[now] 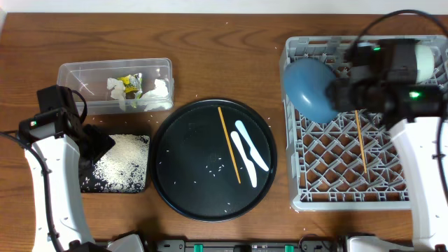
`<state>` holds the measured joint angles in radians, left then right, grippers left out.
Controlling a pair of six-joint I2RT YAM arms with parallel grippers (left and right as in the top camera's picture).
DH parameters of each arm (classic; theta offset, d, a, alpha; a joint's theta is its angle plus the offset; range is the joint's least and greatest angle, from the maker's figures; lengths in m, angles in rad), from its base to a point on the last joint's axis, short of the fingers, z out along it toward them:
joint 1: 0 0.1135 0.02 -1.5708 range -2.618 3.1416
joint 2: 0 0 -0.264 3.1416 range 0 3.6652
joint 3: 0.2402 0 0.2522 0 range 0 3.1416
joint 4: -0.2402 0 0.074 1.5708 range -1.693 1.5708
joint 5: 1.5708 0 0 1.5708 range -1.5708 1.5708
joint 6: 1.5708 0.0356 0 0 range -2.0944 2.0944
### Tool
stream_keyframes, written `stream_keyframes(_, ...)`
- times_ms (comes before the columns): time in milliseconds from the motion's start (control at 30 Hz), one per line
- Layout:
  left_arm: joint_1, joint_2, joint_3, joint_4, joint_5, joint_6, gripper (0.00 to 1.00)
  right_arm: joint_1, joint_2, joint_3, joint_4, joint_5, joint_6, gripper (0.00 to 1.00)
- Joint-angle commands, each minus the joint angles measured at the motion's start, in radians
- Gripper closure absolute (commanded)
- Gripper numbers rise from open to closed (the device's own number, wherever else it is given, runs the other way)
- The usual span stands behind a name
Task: Sort waste into correct bins and load items into the dishwasher rack
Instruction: 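Release the chopstick and move the right gripper back toward the round tray, then grasp the second chopstick on the round tray with the right gripper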
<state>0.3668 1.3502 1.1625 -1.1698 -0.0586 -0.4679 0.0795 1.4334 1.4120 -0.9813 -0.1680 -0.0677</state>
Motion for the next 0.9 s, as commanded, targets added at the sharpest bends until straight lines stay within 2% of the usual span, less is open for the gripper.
stream_keyframes(0, 0.006, 0.004, -0.003, -0.003, -0.002, -0.005, 0.27, 0.133, 0.037, -0.012, -0.007, -0.068, 0.052, 0.43)
stream_keyframes(233, 0.006, 0.004, -0.003, -0.003, -0.002, -0.005, 0.27, 0.391, 0.168, -0.014, 0.005, 0.042, 0.180, 0.43)
stream_keyframes(400, 0.006, 0.004, -0.003, -0.003, -0.002, -0.005, 0.27, 0.529, 0.296, -0.014, 0.047, 0.050, 0.262, 0.43)
stream_keyframes(533, 0.006, 0.004, -0.003, -0.002, -0.002, -0.005, 0.26, 0.615, 0.398, -0.014, 0.116, 0.067, 0.364, 0.44)
stream_keyframes(667, 0.006, 0.004, -0.003, -0.003, -0.002, -0.005, 0.27, 0.680, 0.491, -0.014, 0.202, 0.068, 0.397, 0.44)
stream_keyframes(867, 0.006, 0.004, -0.003, -0.003, -0.002, -0.005, 0.27, 0.724, 0.597, -0.014, 0.227, 0.163, 0.483, 0.45)
